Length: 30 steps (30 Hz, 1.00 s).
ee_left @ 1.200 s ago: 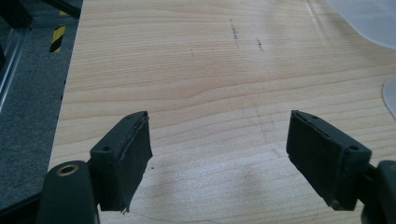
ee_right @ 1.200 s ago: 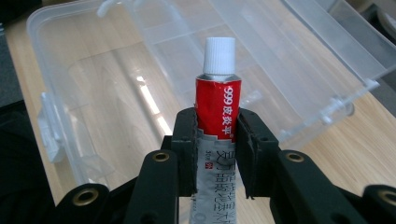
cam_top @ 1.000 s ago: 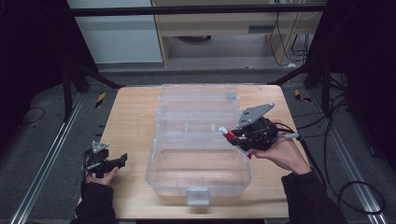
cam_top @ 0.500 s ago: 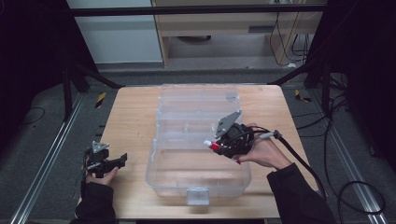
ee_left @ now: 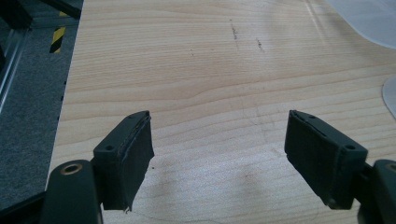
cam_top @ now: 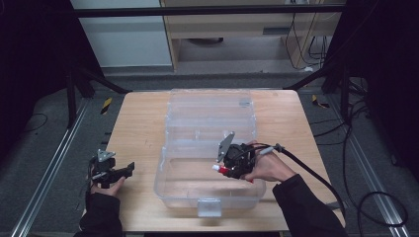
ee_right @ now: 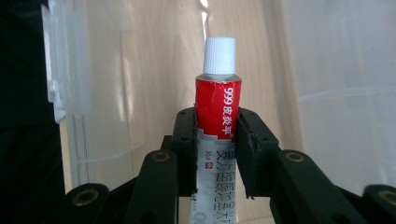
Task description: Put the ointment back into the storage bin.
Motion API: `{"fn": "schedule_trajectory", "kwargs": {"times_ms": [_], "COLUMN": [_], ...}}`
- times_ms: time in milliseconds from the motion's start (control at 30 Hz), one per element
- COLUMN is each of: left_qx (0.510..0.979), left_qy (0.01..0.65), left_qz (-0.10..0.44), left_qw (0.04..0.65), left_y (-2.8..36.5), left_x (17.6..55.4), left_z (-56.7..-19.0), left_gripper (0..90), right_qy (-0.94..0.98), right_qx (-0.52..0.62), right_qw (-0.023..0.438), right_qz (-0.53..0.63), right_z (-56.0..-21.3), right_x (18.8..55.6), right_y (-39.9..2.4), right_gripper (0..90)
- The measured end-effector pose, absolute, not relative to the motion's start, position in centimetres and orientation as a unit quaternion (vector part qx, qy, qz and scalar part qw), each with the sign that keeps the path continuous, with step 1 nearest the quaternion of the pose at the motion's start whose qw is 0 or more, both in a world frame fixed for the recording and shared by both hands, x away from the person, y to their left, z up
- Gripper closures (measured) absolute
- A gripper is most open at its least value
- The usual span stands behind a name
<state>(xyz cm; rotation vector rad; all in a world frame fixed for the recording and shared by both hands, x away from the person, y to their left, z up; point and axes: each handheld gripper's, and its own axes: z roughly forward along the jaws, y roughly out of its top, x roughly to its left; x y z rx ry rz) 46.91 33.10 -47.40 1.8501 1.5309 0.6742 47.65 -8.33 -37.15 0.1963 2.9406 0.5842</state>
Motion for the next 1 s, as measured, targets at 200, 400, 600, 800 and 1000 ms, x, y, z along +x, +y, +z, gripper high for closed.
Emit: {"fn": "schedule_trajectory", "kwargs": {"times_ms": [200,400,600,800,1000], "left_qx": [0.704,0.704,0.704,0.704,0.705], "left_qy": [0.581,0.581,0.581,0.581,0.581], "left_qz": [0.256,0.256,0.256,0.255,0.255], "left_qw": [0.318,0.318,0.318,0.318,0.318], "left_y": [33.1,33.1,33.1,33.1,33.1], "left_x": [46.9,46.9,46.9,46.9,46.9], "left_z": [-47.4,-47.4,-47.4,-47.4,-47.4], "left_gripper": [23.1,23.1,23.1,23.1,23.1], "right_qy": [0.983,0.988,0.991,0.993,0.994], "right_qx": [0.058,0.051,0.037,0.033,0.025], "right_qw": [0.049,0.041,0.026,0.014,0.004], "right_qz": [0.167,0.141,0.124,0.112,0.102], "right_z": [-38.7,-39.9,-41.1,-42.1,-43.0], "right_x": [47.7,47.7,47.6,47.5,47.5], "right_y": [-7.9,-7.8,-7.6,-7.5,-7.3], "right_gripper": [70.1,70.1,70.1,70.0,69.9]}}
